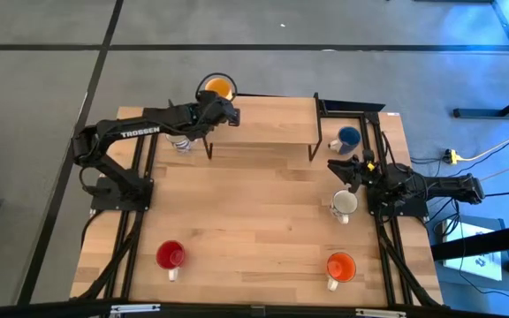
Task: Place coffee mugs
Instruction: Put the yellow mug on the shelf
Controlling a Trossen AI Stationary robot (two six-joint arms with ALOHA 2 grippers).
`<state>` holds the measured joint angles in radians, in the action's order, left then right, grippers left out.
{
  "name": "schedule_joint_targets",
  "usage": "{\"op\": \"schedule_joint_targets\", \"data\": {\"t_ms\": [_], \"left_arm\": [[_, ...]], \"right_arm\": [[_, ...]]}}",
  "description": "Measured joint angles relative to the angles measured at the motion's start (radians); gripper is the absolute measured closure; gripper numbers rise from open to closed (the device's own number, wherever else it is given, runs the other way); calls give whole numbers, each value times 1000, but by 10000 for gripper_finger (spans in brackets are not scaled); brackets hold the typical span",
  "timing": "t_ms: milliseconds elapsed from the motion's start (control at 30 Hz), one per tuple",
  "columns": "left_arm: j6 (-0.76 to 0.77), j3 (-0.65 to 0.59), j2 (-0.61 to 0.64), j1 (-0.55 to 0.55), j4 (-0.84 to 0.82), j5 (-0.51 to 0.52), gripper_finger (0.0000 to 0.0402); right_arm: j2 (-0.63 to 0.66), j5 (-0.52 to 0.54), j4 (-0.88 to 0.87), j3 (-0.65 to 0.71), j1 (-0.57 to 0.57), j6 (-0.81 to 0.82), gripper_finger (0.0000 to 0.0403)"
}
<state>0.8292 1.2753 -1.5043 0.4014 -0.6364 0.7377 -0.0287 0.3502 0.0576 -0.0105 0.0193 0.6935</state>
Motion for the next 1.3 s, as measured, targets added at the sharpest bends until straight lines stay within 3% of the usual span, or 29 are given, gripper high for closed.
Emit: {"op": "schedule_joint_targets", "data": {"t_ms": [567, 833, 1300], "left_arm": [[6, -25, 0, 2, 2, -10, 352], [6, -25, 0, 2, 1, -11, 294], [-35, -25, 0, -3, -2, -62, 285]], "right_arm": [[0, 9, 1, 0, 0, -20, 259], [0, 7, 1, 0, 0, -19, 259], [0, -2, 0, 0, 0, -19, 259]]}}
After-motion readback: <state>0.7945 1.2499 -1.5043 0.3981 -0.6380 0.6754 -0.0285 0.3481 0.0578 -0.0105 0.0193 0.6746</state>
